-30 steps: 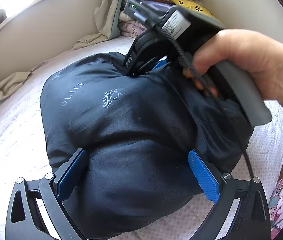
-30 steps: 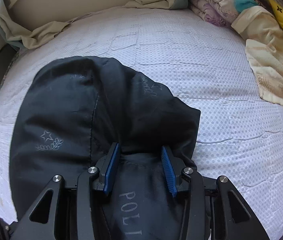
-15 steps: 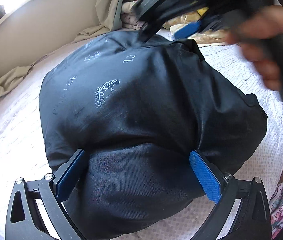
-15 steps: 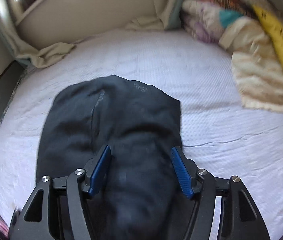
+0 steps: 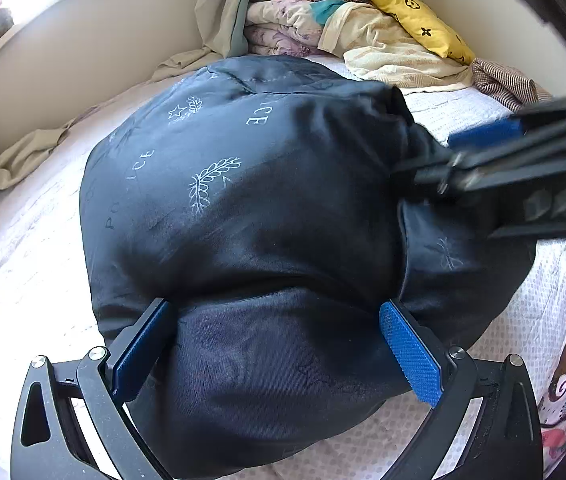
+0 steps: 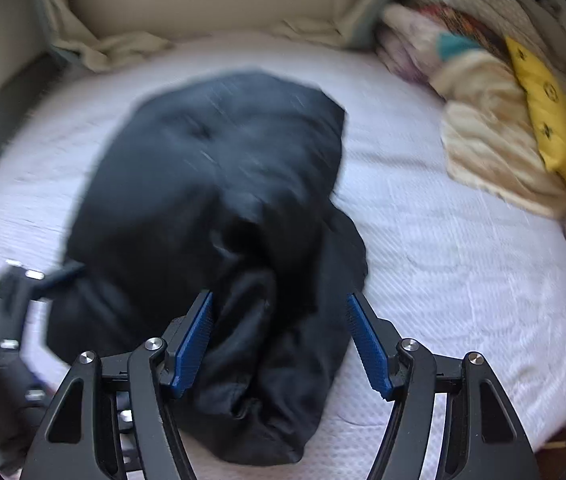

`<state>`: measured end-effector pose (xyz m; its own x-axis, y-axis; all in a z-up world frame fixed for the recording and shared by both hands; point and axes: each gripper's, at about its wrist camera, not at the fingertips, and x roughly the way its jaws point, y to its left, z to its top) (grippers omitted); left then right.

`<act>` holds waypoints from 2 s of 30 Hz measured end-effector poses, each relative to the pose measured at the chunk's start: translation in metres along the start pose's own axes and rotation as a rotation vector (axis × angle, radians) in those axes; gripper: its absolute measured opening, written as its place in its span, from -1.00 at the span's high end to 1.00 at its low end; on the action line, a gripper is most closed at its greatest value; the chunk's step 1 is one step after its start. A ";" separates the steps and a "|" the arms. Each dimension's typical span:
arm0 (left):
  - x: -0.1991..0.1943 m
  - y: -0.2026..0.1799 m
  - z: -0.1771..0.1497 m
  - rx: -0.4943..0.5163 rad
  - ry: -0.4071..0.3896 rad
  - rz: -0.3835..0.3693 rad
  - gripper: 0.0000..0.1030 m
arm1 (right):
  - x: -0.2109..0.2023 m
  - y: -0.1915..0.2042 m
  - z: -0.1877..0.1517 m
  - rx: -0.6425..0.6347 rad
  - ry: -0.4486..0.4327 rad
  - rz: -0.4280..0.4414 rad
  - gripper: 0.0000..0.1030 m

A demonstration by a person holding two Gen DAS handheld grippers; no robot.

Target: Fold large clothes

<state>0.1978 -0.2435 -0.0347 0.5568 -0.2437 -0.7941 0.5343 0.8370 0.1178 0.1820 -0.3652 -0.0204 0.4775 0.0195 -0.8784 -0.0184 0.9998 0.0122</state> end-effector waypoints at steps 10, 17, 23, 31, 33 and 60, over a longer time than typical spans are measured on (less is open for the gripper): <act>0.005 -0.005 -0.002 0.029 -0.008 0.021 -1.00 | 0.041 -0.012 -0.001 0.051 0.068 0.020 -0.50; 0.012 -0.011 -0.001 0.059 0.003 0.061 -1.00 | 0.079 -0.018 -0.006 0.117 0.113 0.089 -0.58; 0.009 -0.003 0.003 0.029 0.015 0.047 -1.00 | 0.080 -0.033 -0.002 0.183 0.124 0.167 -0.66; 0.007 0.005 0.006 -0.009 0.019 0.019 -1.00 | 0.050 -0.075 0.009 0.420 0.089 0.460 -0.71; 0.007 0.003 0.006 -0.008 0.020 0.024 -1.00 | 0.051 -0.076 0.013 0.426 0.098 0.449 -0.73; 0.055 0.172 -0.018 -0.592 0.202 -0.719 -1.00 | 0.121 -0.078 0.017 0.400 0.181 0.605 -1.00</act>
<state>0.3089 -0.1045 -0.0684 0.0703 -0.7537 -0.6535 0.2667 0.6454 -0.7157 0.2558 -0.4402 -0.1199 0.3325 0.6003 -0.7274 0.1052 0.7428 0.6611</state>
